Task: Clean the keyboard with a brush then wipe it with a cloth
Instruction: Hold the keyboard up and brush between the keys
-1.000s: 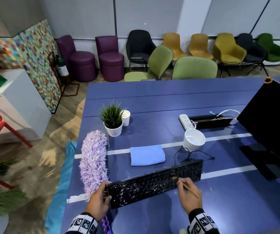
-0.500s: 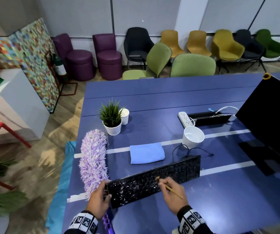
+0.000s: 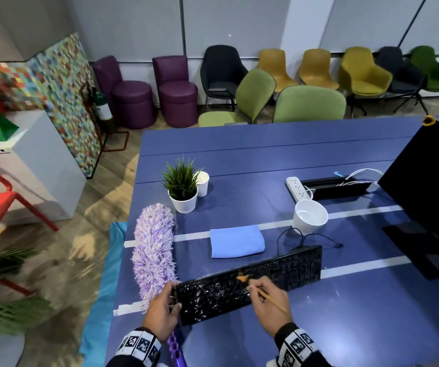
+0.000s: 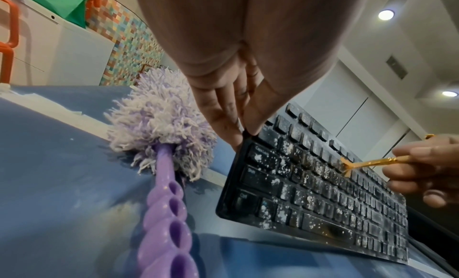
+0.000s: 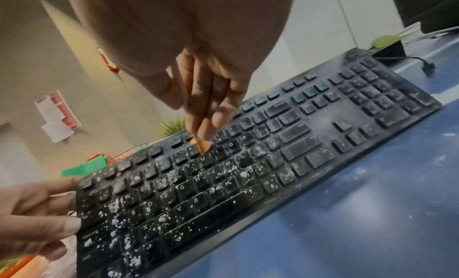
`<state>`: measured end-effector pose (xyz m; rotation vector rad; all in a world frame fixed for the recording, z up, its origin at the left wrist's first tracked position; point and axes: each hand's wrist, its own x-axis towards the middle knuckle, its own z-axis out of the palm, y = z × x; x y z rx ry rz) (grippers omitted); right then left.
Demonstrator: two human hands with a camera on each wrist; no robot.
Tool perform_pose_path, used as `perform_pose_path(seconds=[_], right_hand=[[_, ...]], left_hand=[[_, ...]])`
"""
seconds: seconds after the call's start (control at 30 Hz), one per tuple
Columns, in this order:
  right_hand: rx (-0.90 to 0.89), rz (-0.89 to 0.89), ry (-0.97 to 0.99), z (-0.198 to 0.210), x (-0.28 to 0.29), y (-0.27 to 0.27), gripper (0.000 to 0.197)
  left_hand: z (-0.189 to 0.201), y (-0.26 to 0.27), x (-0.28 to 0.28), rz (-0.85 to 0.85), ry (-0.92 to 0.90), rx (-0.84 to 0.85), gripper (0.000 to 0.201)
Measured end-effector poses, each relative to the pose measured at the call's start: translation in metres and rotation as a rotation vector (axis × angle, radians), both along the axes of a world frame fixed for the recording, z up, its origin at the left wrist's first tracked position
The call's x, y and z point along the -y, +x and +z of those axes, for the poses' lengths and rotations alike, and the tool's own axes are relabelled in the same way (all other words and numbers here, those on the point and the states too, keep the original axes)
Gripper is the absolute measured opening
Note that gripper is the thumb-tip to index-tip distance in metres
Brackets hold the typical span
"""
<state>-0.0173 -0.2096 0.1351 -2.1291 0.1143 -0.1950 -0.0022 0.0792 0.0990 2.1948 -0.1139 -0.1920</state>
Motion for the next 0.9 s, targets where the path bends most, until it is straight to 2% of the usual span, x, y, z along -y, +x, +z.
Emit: perform_pose_path(seconds=[0.03,0.07,0.17,0.2,0.23,0.3,0.33,0.37,0.5,0.57,0.67,0.73,0.83,0.9], right_hand=[[-0.007,0.080,-0.026,0.000,-0.002,-0.002,0.011],[-0.001,0.078,-0.029,0.004,-0.003,-0.002,0.011],[0.051,-0.198,0.061,0.002,0.010,0.003,0.014],[0.048,-0.221,0.063,0.001,0.013,0.002,0.017],[0.036,-0.147,0.048,-0.001,0.011,0.000,0.018],[-0.038,0.114,0.004,-0.005,-0.002,-0.007,0.013],[-0.076,0.190,-0.030,-0.007,-0.007,-0.011,0.011],[-0.086,0.194,-0.044,-0.010,-0.009,-0.012,0.010],[0.018,-0.119,-0.005,-0.016,0.008,-0.009,0.021],[-0.019,-0.077,-0.037,-0.014,0.006,-0.009,0.018],[-0.085,0.112,-0.091,-0.008,-0.003,-0.012,0.010],[-0.083,0.066,-0.101,-0.010,0.004,-0.011,0.010],[-0.091,-0.130,-0.116,-0.013,0.022,-0.010,0.013],[-0.106,-0.069,-0.141,-0.014,0.023,-0.012,0.013]], left_hand=[[0.000,0.000,0.000,-0.005,-0.002,0.004,0.065],[0.000,0.000,0.000,-0.012,0.000,0.005,0.064],[0.003,-0.001,0.001,-0.017,-0.019,0.002,0.065],[0.004,-0.002,0.002,-0.017,-0.030,0.000,0.064],[0.004,-0.003,0.002,-0.017,-0.039,0.005,0.062],[0.002,-0.003,0.001,-0.017,-0.036,0.010,0.063],[0.000,-0.002,0.001,-0.013,-0.024,0.014,0.066],[-0.002,-0.001,0.001,-0.007,-0.012,0.019,0.070],[-0.007,-0.001,0.002,0.009,-0.030,-0.002,0.072],[-0.009,-0.001,0.001,0.028,-0.026,-0.011,0.075],[-0.009,0.000,0.000,0.028,-0.009,-0.001,0.078],[-0.005,0.000,0.000,0.020,-0.008,-0.014,0.077],[-0.002,-0.002,0.000,0.014,-0.008,-0.002,0.076],[-0.005,-0.001,0.000,0.017,0.000,-0.003,0.076]])
